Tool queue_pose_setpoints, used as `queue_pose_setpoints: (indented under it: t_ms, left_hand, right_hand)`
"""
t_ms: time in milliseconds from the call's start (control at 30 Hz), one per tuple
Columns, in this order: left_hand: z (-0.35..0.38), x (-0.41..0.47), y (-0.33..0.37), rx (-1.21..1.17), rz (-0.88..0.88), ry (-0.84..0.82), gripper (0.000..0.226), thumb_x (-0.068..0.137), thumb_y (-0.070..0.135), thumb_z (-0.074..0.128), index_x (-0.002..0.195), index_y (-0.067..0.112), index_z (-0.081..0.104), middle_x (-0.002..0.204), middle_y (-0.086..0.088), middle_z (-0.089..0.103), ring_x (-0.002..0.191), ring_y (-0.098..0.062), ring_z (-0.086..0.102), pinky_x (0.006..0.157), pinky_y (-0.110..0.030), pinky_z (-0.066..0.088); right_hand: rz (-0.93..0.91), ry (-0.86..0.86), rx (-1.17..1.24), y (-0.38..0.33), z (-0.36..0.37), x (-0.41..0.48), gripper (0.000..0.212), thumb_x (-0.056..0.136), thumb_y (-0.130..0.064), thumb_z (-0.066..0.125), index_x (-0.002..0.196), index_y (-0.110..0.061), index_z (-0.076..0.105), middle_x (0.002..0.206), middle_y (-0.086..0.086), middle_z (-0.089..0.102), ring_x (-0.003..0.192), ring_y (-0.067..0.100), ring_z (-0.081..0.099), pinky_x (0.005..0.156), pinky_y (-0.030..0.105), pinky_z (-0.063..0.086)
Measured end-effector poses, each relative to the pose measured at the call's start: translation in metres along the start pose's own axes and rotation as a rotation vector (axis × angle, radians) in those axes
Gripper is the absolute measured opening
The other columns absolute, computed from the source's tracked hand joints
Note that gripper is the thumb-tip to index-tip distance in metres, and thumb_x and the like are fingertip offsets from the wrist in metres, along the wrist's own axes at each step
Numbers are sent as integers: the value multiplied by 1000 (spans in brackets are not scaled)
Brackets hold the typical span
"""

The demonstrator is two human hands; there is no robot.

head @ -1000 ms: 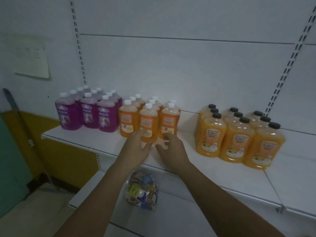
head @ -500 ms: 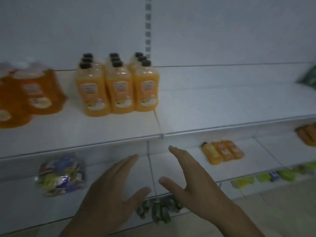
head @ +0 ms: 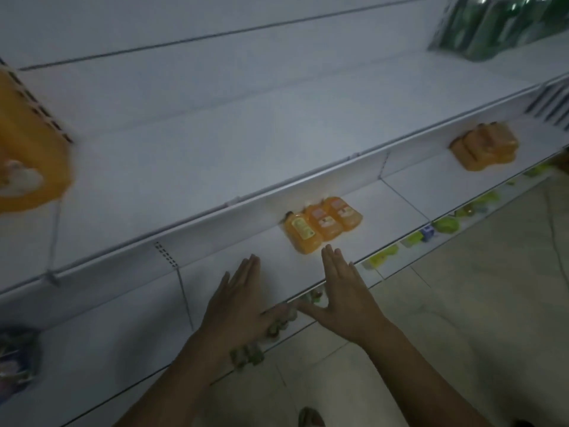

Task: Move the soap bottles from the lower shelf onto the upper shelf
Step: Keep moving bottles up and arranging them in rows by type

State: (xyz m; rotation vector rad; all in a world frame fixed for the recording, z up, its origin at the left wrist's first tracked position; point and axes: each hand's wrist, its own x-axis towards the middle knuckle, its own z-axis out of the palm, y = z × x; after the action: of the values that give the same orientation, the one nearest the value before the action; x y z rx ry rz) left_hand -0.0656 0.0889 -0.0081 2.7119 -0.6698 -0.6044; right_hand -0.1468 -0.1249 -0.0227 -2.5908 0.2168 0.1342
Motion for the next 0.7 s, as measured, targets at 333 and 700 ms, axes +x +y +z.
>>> queue_pose_setpoints:
  t_ms: [333, 700]
  left_hand:
    - [99, 236, 10, -617, -412, -62, 55, 98, 37, 63, 134, -4, 58, 119, -14, 67, 101, -27, 65, 83, -35, 55]
    - [173, 349, 1, -1207, -607, -79, 54, 65, 34, 82, 110, 7, 73, 103, -15, 78, 94, -34, 76, 86, -53, 63]
  right_hand:
    - [356, -147, 193, 130, 67, 195, 80, 85, -63, 65, 145, -14, 47, 141, 13, 51, 128, 37, 53, 107, 51, 47]
    - [294, -165, 324, 201, 147, 308, 99, 67, -66, 60, 151, -18, 36, 147, 11, 45, 137, 33, 45, 114, 47, 43]
